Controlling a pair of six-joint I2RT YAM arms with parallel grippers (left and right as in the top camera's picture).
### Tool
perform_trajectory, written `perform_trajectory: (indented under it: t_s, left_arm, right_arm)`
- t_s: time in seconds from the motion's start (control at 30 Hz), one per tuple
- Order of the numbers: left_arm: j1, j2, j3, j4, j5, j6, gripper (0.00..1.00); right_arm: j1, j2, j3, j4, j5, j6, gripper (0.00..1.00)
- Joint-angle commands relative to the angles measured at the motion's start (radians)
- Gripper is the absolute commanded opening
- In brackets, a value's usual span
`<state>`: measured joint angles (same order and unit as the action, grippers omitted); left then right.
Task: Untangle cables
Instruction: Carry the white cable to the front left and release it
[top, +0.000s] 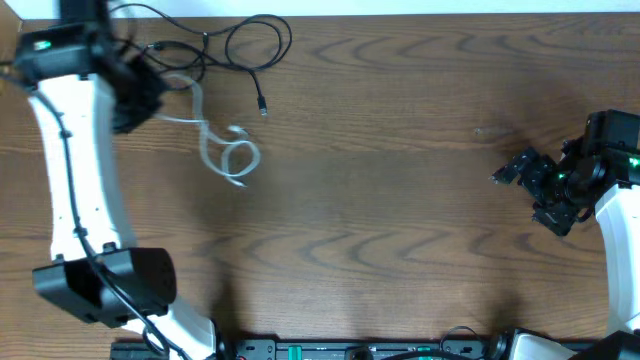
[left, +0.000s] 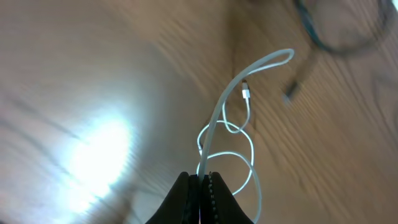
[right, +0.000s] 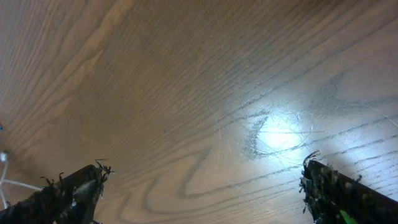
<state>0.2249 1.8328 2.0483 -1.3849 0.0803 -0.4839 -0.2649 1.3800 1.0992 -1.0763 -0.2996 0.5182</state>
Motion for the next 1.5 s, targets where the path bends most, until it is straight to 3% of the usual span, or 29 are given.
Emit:
perform_trajectory:
  t_s: [0.0,0.4,0.6,0.73,1.1,1.17,1.2,1.23,1.27,1.47]
  left_arm:
    - [0.134,0.004,-0.001,0.003,-0.103,-0.06,0.07]
    - [0.355,0.071,-0.033,0.066,-0.179,-0.05,0.08]
    - [0.399,0.138,-0.033,0.139,-0.378,-0.063,0.08]
    - [0.435,0.174,-0.033,0.153,-0.497,-0.163,0.07]
    - [0.486,0.277,-0.035,0.102,-0.492,-0.203,0.08]
    - [0.486,0.301,-0.035,0.101,-0.493,-0.203,0.15]
    - [0.486,0.31,-0.035,0.101,-0.493,-0.203,0.24]
    - [0.486,0.32,-0.035,0.1,-0.493,-0.202,0.42]
    - [0.488,0.329,-0.035,0.099,-0.493,-0.202,0.5]
    - [0.502,0.332,-0.035,0.1,-0.492,-0.202,0.51]
  right_arm:
    - [0.011,0.001,0.0,0.003,-0.006,-0.011,0.99]
    - [0.011,0.001,0.0,0.018,-0.006,-0.011,0.99]
    - [0.011,0.001,0.0,0.011,-0.006,-0.011,0.99]
    - [0.011,0.001,0.0,0.009,-0.006,-0.011,0.99]
    - [0.011,0.001,0.0,0.01,-0.006,-0.011,0.99]
    - [0.011,0.001,0.0,0.008,-0.006,-0.011,0.99]
    - [0.011,0.001,0.0,0.007,-0.006,-0.011,0.99]
    - [0.011,0.001,0.0,0.006,-0.006,-0.011,0.99]
    - [0.011,0.001,0.0,0.006,-0.006,-0.011,0.99]
    - [0.011,0.001,0.0,-0.004,-0.006,-0.011,0.99]
